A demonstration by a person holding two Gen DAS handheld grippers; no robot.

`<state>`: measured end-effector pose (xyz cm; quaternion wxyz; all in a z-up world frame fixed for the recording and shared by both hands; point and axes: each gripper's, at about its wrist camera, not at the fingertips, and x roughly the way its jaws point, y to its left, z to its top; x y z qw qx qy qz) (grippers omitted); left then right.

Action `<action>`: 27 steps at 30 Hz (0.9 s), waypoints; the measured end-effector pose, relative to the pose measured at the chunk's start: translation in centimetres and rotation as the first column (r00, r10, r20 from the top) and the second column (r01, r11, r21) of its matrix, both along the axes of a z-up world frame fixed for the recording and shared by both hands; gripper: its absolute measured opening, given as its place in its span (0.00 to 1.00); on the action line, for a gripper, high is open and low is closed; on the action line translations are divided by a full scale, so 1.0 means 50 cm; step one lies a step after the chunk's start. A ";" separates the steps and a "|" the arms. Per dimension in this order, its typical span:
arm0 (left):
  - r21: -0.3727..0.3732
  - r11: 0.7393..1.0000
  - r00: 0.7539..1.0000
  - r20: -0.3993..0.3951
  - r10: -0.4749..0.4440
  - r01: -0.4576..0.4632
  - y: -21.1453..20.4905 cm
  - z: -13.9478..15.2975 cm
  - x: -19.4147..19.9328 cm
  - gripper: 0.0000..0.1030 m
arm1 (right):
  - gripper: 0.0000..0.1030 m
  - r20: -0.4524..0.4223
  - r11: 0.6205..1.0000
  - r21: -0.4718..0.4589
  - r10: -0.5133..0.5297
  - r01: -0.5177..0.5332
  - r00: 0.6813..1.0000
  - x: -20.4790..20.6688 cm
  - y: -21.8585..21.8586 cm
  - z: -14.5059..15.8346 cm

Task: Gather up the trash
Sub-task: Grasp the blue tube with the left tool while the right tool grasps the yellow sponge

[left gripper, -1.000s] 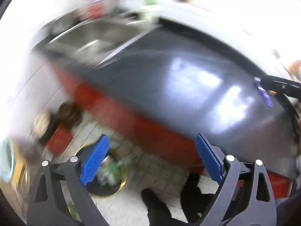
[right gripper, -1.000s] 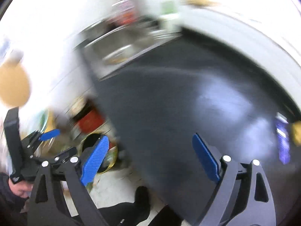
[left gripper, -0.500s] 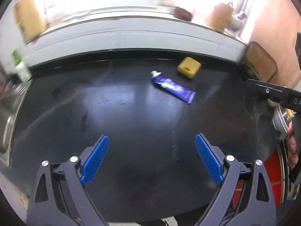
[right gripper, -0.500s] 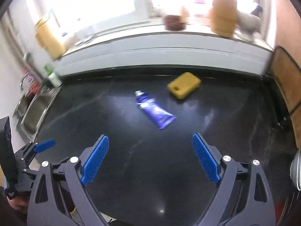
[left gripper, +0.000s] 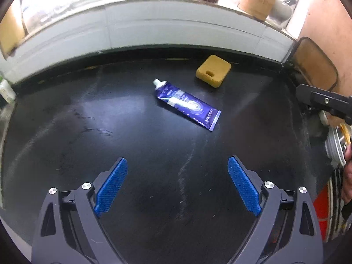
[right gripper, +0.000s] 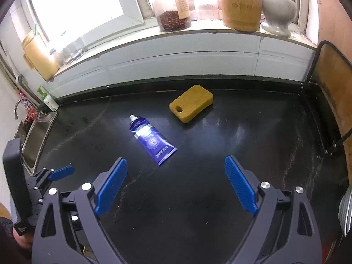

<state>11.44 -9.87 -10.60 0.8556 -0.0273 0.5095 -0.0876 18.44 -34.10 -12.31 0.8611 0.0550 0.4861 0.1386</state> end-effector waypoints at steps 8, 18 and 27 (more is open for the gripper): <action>-0.042 0.993 0.991 -0.081 0.106 -0.109 -0.033 -0.082 0.104 0.87 | 0.85 -0.074 1.000 -0.017 0.021 -0.022 0.997 0.088 -0.015 -0.060; -0.039 0.955 0.941 -0.186 0.282 -0.294 -0.075 -0.157 0.263 0.87 | 0.85 -0.120 0.998 -0.036 0.045 -0.050 0.992 0.243 -0.010 -0.111; 0.167 0.958 0.954 -0.152 0.258 -0.232 -0.132 -0.199 0.314 0.92 | 0.85 -0.173 0.997 -0.028 0.061 -0.067 0.983 0.340 0.013 -0.171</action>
